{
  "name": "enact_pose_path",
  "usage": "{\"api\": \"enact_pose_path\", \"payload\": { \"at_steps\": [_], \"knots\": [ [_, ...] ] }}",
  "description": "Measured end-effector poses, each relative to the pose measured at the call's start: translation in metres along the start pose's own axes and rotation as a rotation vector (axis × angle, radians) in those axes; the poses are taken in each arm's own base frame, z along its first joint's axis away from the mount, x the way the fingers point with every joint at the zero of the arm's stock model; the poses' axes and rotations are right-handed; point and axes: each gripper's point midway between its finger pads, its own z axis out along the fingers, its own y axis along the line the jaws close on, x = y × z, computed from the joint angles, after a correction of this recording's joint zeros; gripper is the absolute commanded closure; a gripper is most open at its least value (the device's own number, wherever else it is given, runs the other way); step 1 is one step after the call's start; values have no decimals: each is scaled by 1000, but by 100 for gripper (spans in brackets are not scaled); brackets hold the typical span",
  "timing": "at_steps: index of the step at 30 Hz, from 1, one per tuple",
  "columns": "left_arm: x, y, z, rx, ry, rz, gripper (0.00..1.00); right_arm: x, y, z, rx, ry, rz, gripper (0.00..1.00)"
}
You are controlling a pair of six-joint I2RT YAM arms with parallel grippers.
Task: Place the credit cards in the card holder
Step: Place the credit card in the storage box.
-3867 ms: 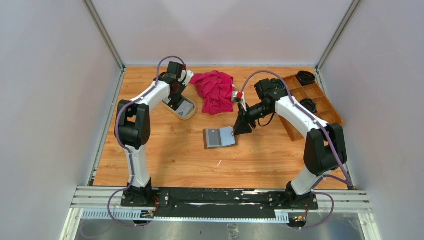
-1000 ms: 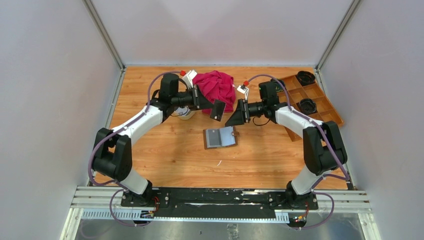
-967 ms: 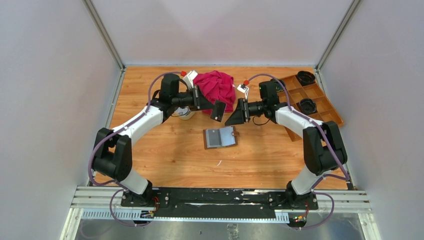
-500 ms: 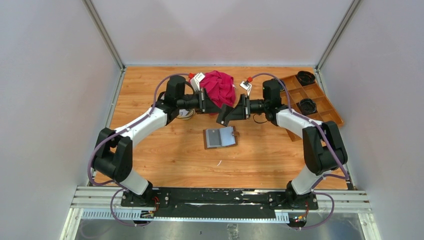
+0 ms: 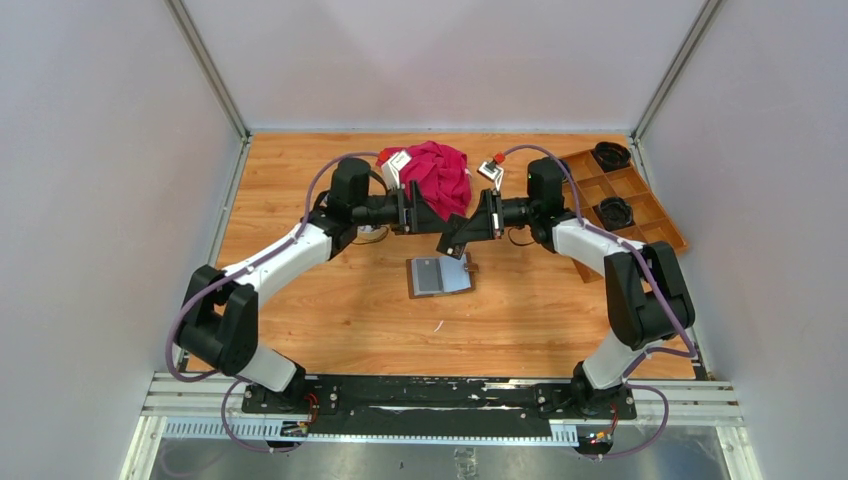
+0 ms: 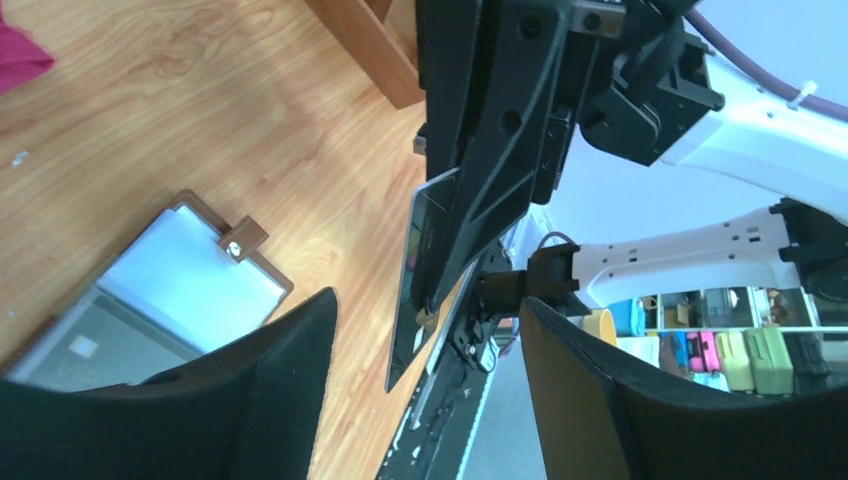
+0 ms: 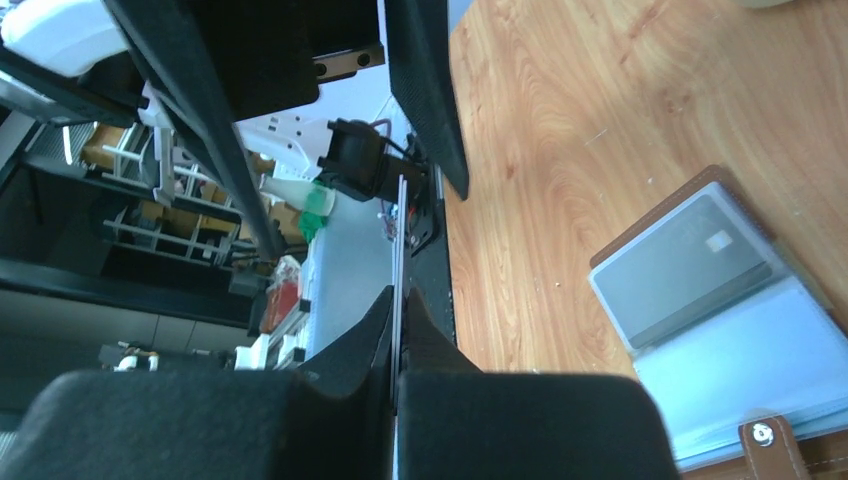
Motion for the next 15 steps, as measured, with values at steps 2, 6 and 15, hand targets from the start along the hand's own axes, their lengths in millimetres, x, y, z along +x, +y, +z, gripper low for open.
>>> {"api": "enact_pose_path", "payload": {
  "at_steps": [2,6,15],
  "knots": [
    [4,-4,-5,11,0,30,19,4,2,-1,-18,25,-22,100],
    [13,-15,-13,53,7,85,18,11,7,-4,-59,74,-85,100],
    [39,-33,-1,125,82,133,44,20,16,-7,-113,116,-156,100]
  ]
}}
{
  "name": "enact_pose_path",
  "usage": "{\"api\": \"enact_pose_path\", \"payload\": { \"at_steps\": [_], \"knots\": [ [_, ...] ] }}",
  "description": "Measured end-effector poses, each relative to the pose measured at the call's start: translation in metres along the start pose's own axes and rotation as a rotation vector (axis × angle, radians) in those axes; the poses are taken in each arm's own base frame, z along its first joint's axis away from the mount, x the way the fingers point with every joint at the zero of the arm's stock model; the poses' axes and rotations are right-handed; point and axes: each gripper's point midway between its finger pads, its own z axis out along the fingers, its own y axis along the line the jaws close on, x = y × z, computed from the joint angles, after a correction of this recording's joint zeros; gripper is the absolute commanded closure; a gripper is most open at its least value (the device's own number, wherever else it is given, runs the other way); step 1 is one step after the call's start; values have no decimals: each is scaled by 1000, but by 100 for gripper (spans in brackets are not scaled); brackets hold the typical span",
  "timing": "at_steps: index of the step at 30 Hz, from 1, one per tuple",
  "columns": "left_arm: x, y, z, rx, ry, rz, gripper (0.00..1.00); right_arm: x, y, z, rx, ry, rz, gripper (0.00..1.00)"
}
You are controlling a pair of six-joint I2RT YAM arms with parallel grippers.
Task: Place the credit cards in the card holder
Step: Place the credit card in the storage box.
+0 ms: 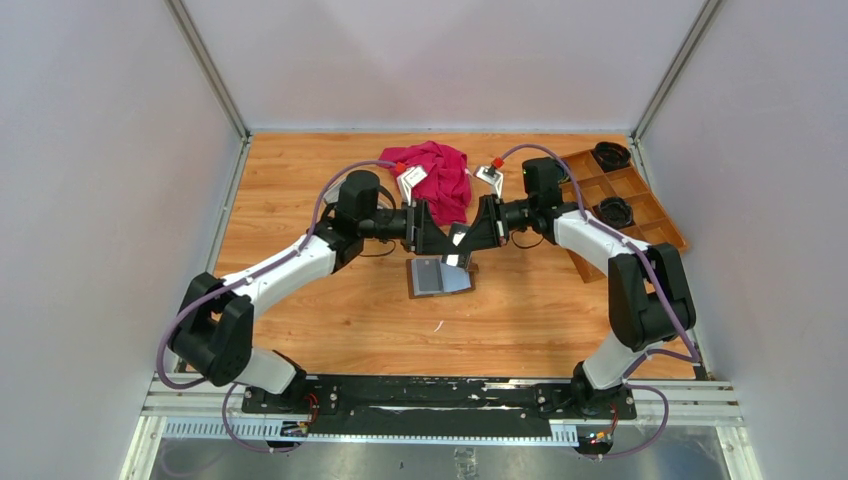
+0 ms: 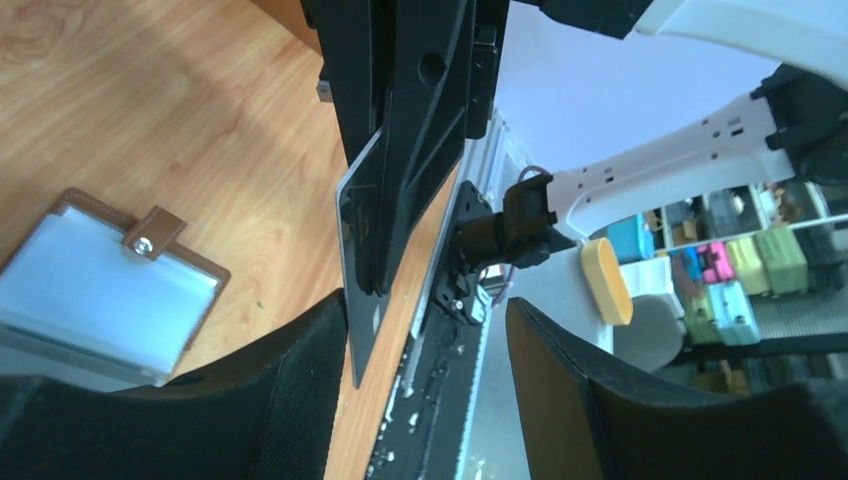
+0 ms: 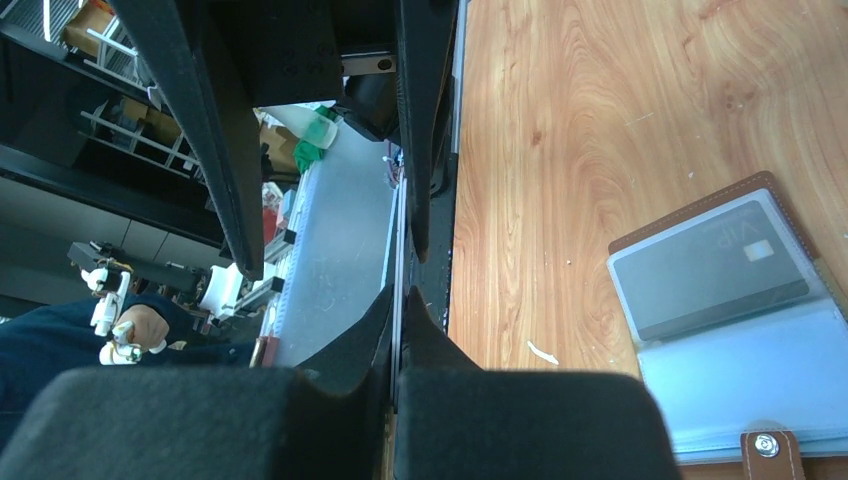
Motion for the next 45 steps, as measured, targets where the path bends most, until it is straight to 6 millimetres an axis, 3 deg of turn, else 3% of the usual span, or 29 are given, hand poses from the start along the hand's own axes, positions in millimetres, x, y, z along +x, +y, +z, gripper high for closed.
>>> {"api": "enact_pose_path", "payload": {
  "at_steps": [3,12,19,26,29,33,36,41,42,45],
  "knots": [
    [0,0,3,4,0,0,50,2,0,0,-5,4,-1,100],
    [-4,11,8,-34,-25,-18,51,5,1,2,-10,10,-6,100],
    [-8,12,11,-52,-43,-24,61,6,1,2,-11,12,-11,100],
    [-4,14,19,-57,-30,-30,82,8,0,2,0,13,15,100],
    [-4,18,20,-66,-31,-34,100,9,-3,2,19,12,30,100],
    [-5,20,20,-79,-39,-36,100,9,-6,2,55,9,31,100],
    [-5,20,21,-76,-49,-49,87,10,-6,1,74,9,28,100],
    [-8,18,21,-64,-67,-65,100,8,-4,1,83,10,6,100],
    [-8,18,22,-61,-70,-66,100,8,-4,1,83,10,3,97],
    [-7,19,22,-59,-79,-62,100,8,-5,0,90,10,3,71]
  ]
}}
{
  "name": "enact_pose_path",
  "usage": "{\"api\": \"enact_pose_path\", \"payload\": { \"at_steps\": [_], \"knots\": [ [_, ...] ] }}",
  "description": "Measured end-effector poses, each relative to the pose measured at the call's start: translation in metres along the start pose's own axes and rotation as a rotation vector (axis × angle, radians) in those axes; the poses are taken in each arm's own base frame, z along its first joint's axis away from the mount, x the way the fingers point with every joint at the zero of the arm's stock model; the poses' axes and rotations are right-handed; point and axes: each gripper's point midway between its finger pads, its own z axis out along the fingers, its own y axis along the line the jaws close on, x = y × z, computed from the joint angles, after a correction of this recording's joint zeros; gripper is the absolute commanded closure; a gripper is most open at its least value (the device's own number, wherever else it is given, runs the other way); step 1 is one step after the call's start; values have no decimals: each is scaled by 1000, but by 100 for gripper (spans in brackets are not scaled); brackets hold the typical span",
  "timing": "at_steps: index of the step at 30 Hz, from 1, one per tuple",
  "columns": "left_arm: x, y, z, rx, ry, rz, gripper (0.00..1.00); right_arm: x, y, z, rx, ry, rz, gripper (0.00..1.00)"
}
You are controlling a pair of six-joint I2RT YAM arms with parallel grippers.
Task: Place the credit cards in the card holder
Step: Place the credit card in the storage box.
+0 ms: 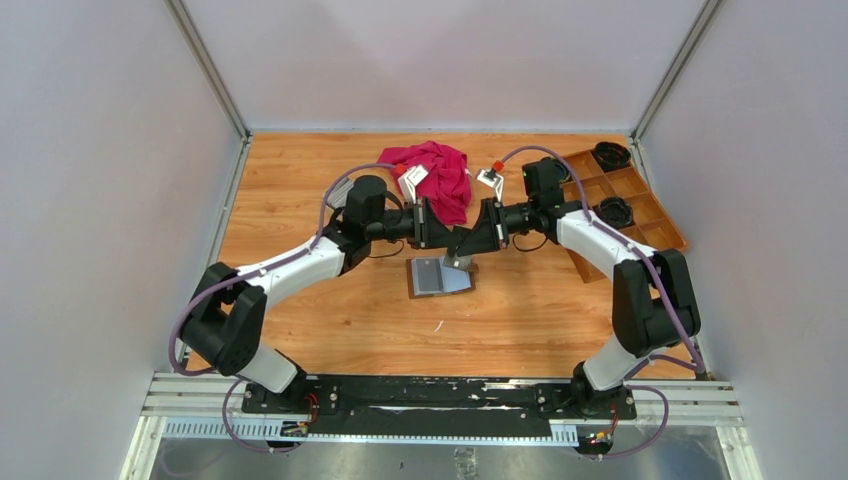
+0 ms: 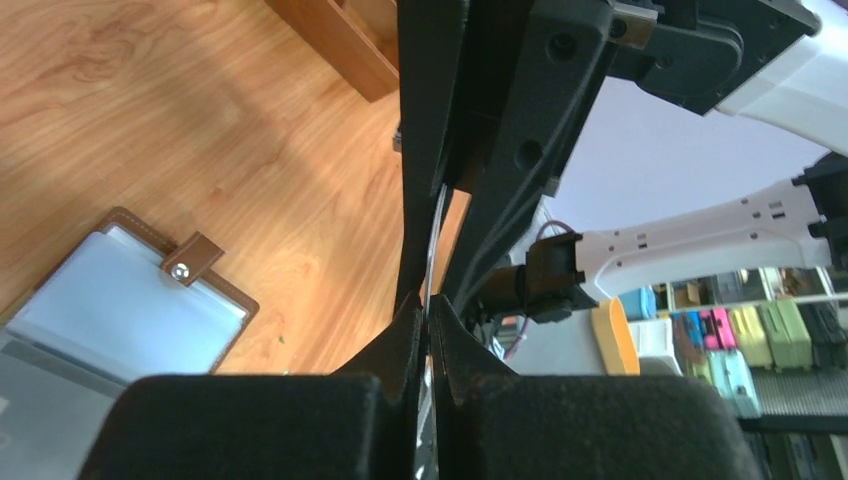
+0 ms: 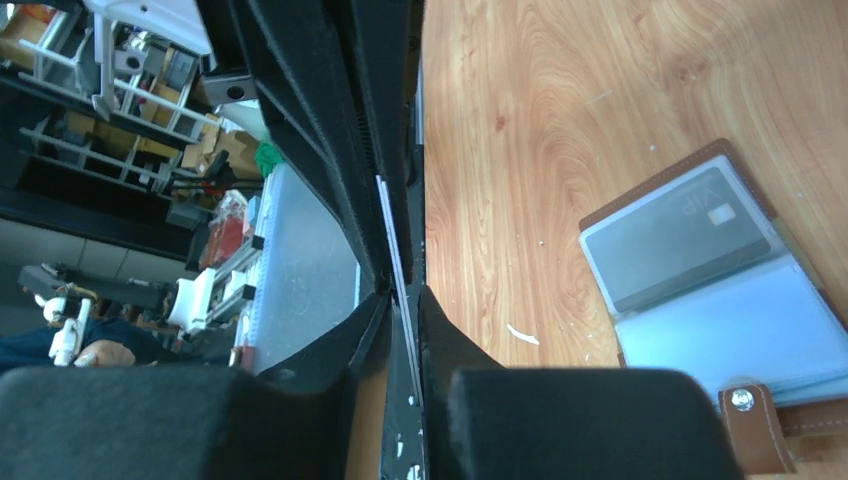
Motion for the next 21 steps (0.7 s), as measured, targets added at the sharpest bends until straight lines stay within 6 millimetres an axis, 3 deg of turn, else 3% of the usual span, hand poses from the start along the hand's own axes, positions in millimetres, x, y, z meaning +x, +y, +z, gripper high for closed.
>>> {"api": "enact_pose_path", "payload": {
  "at_steps": [2,4,10,12,15,17,21],
  "knots": [
    [0,0,0,-4,-14,6,100,0,-2,0,15,-1,0,58],
    [-1,-1,0,-4,-28,14,100,0,-4,0,27,-1,-4,51],
    [-2,-15,-5,48,-89,11,100,0,1,0,-3,1,-7,50],
    [-4,-19,-5,81,-112,-7,100,-1,7,-1,-33,3,-11,57],
    [-7,-25,-5,142,-149,-38,100,-3,17,-1,-82,7,-20,84],
    [-9,-22,-3,165,-164,-64,100,-5,24,-1,-113,11,-25,97],
    [-12,-24,-4,196,-179,-75,72,-6,27,0,-124,15,-18,100]
  ]
}}
